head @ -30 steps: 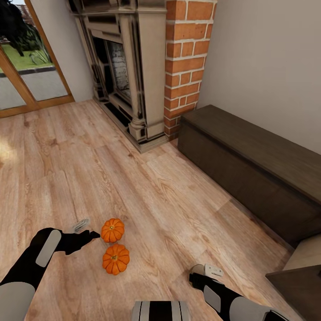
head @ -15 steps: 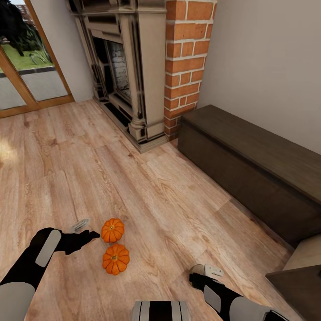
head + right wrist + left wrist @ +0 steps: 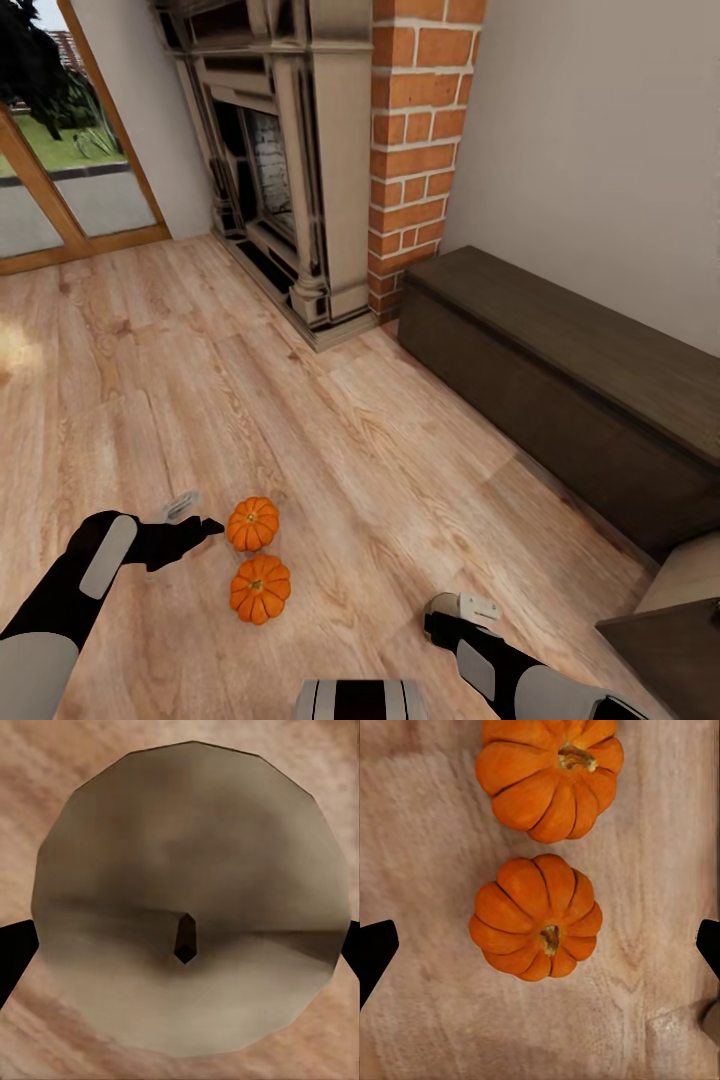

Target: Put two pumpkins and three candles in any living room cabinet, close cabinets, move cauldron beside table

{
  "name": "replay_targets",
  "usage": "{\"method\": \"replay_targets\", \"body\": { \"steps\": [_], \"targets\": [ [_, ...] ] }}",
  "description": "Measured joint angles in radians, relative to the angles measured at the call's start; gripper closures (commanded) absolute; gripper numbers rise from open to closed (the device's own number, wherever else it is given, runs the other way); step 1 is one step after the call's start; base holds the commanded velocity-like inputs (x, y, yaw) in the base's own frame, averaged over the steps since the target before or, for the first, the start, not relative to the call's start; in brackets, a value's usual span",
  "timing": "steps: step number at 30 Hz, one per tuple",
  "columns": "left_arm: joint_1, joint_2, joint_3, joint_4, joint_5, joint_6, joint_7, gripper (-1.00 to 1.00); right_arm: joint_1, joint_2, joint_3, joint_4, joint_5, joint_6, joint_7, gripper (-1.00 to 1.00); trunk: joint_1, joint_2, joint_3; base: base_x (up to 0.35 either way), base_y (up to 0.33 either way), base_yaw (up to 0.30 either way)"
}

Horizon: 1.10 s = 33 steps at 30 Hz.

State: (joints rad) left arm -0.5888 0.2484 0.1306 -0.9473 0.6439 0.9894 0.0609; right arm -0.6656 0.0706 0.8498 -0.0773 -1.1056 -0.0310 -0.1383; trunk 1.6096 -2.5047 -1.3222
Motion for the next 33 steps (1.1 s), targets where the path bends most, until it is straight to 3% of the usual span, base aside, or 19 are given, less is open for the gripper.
{"method": "replay_targets", "body": {
  "steps": [13,15,17,21,22,25,30,33],
  "targets": [
    [0.0,0.003,0.003,-0.008,0.0,0.0,-0.001,-1.0,0.0,-0.006,0.0,-0.013,-0.002,0.012,0.004,1.0,-0.006,0.003,0.05,0.0,0.0,0.0],
    [0.0,0.004,0.004,-0.008,0.001,0.0,-0.001,-1.0,-0.001,-0.004,-0.001,-0.014,-0.01,0.071,0.005,1.0,-0.007,0.004,0.058,0.0,0.0,0.0],
    [0.0,0.008,0.006,-0.009,0.002,0.001,-0.001,-1.0,-0.006,-0.003,-0.004,-0.047,-0.011,0.196,0.005,1.0,-0.008,0.004,0.066,0.0,0.0,0.0],
    [0.0,0.012,0.006,-0.009,0.003,0.002,-0.001,-1.0,-0.01,-0.017,-0.007,-0.243,-0.006,0.359,-0.005,1.0,-0.009,0.005,0.081,0.0,0.0,0.0],
    [0.0,0.012,0.006,-0.008,0.003,0.002,-0.001,-1.0,-0.011,-0.026,-0.014,-0.335,-0.009,0.397,-0.019,1.0,-0.013,0.012,0.085,0.0,0.0,0.0],
    [0.0,0.013,0.006,-0.004,0.003,0.002,-0.001,-1.0,-0.012,-0.048,-0.032,-0.449,-0.003,0.47,-0.118,1.0,-0.025,0.033,0.094,0.0,0.0,0.0],
    [0.0,0.013,0.006,-0.003,0.003,0.003,-0.001,-1.0,-0.013,-0.055,-0.063,-0.593,-0.001,0.506,-0.326,1.0,-0.044,0.068,0.11,0.0,0.0,0.0],
    [0.0,0.012,0.006,-0.005,0.004,0.003,-0.001,-1.0,-0.013,-0.056,-0.067,-0.649,-0.002,0.519,-0.392,1.0,-0.055,0.089,0.119,-0.005,0.0,0.0]
  ]
}}
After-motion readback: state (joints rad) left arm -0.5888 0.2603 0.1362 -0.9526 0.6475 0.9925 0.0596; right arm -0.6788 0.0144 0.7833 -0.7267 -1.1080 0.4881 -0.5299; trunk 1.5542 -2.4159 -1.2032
